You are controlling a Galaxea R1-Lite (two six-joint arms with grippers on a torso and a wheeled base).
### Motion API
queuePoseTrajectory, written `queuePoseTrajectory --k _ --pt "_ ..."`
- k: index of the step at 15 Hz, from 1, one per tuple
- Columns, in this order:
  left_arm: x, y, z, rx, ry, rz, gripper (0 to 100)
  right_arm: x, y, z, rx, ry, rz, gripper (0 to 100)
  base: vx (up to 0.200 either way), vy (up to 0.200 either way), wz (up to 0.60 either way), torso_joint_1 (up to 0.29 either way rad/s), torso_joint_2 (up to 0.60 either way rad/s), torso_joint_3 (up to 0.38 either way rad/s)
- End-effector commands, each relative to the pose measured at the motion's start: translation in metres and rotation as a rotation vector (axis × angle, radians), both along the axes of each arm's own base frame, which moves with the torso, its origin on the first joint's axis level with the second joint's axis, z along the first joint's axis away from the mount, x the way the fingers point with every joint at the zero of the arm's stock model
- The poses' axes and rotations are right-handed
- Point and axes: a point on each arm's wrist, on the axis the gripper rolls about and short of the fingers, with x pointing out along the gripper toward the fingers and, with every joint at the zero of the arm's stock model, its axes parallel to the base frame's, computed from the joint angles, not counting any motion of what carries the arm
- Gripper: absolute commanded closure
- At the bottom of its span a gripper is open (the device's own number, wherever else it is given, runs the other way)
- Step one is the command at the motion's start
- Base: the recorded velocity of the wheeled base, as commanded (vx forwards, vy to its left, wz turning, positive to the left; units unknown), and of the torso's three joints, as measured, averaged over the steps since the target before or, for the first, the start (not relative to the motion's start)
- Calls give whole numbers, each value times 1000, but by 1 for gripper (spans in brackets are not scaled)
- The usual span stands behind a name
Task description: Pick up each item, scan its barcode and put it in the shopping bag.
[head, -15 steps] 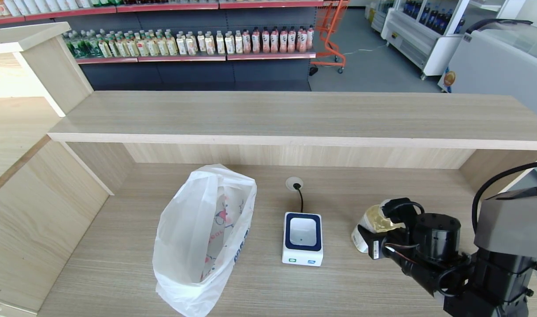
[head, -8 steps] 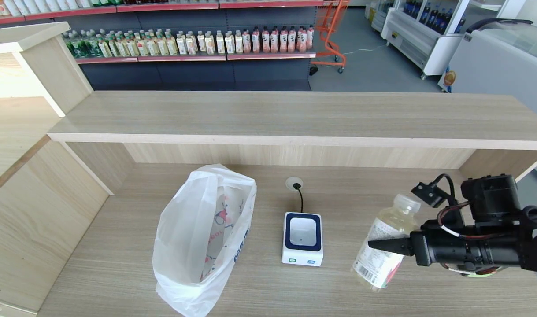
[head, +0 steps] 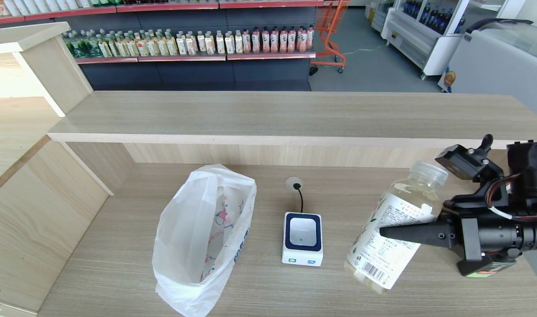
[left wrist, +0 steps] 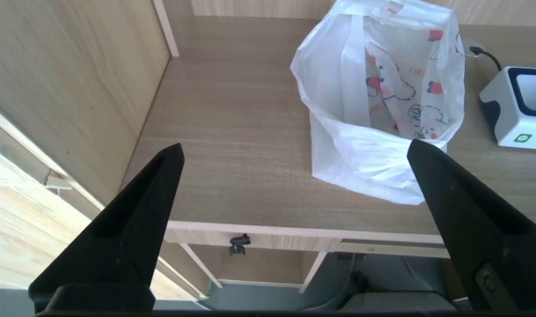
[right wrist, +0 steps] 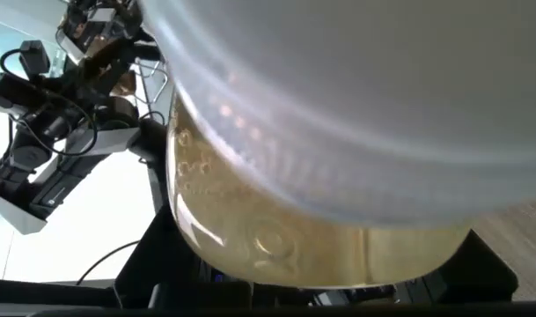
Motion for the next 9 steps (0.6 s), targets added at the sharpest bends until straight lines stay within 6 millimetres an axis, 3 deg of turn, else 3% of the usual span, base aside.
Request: queuePoseTrajectory --k 1,6,9 --pt "0 0 0 0 0 1 0 -8 7 1 3 -9 43 100 0 0 0 0 0 0" --pt "0 0 0 0 0 1 0 -17 24 10 48 81 97 100 0 0 0 0 0 0" --pt "0 0 0 2 0 0 0 -8 30 5 52 71 106 100 0 0 0 0 0 0"
